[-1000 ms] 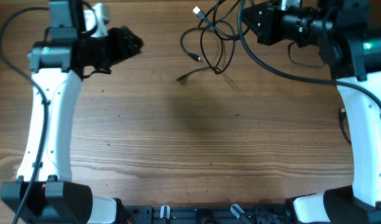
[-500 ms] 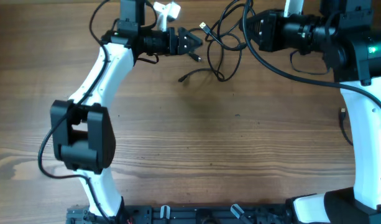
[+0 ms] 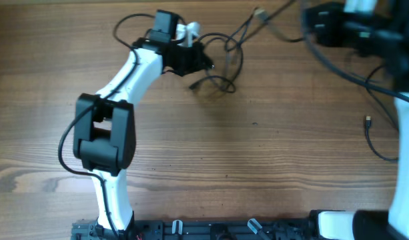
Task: Untangle cables
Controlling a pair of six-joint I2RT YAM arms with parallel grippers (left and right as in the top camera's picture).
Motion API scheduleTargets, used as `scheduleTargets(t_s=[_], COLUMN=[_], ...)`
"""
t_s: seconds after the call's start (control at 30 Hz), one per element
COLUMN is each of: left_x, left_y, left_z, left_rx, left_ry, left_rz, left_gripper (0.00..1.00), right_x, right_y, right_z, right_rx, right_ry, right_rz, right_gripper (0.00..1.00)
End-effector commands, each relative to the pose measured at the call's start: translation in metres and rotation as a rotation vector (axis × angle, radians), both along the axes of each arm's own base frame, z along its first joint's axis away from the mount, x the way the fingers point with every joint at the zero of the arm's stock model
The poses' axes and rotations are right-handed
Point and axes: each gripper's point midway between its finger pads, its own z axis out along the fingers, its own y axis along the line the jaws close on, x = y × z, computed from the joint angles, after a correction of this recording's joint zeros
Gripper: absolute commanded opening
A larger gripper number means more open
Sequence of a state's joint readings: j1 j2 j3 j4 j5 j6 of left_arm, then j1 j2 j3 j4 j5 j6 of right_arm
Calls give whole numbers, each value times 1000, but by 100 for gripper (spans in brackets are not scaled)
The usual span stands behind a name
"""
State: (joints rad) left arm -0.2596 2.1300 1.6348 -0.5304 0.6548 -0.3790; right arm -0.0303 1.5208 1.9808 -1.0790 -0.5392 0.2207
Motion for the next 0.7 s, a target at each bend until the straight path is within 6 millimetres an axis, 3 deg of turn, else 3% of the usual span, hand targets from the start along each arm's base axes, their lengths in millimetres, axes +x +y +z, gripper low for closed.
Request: scheduleTargets(t_s=[0.0, 0.03, 0.07, 0.1, 0.17, 0.23, 0.27, 0.33, 0.4, 0.43, 0.5, 0.6, 0.67], left_x=[25, 30, 30, 25, 6, -14, -18, -16, -19, -30, -54, -73, -79], left_y=[71, 88, 96, 98, 98, 95, 105, 144, 210, 259, 324, 380, 393], left_z=[3, 35, 74, 106, 176, 224, 240, 252, 240, 227, 214, 195, 184], left_rx=[145, 129, 100, 73, 39, 24, 60, 210, 462, 628, 838, 912, 911], left_ry=[-61, -121, -193, -254, -396, -498, -545, -593, -540, -456, -349, -227, -170], left_rz=[139, 174, 190, 193, 192, 191, 235, 403, 663, 876, 1128, 1266, 1274], left_gripper=[4, 4, 4, 4, 4, 4, 4, 4, 4, 4, 4, 4, 4], right_x=[-25, -30, -30, -30, -25, -19, -15, -5, -5, -13, -30, -55, -56], right_y=[-92, -115, -110, -92, -67, -50, -52, -88, -135, -176, -233, -295, -314], right_z=[23, 15, 12, 13, 8, 1, -1, -2, 3, 3, 3, -5, -13], right_rx=[-47, -43, -46, -39, -28, -28, -42, -45, -16, 19, 45, 87, 130], right_ry=[-32, 6, -3, -33, -35, -19, -10, 27, 20, 31, 34, 41, 49], right_rz=[-321, -381, -301, -180, -54, -4, -32, -256, -426, -556, -722, -863, -864], right_gripper=[4, 4, 4, 4, 4, 4, 4, 4, 4, 4, 4, 4, 4])
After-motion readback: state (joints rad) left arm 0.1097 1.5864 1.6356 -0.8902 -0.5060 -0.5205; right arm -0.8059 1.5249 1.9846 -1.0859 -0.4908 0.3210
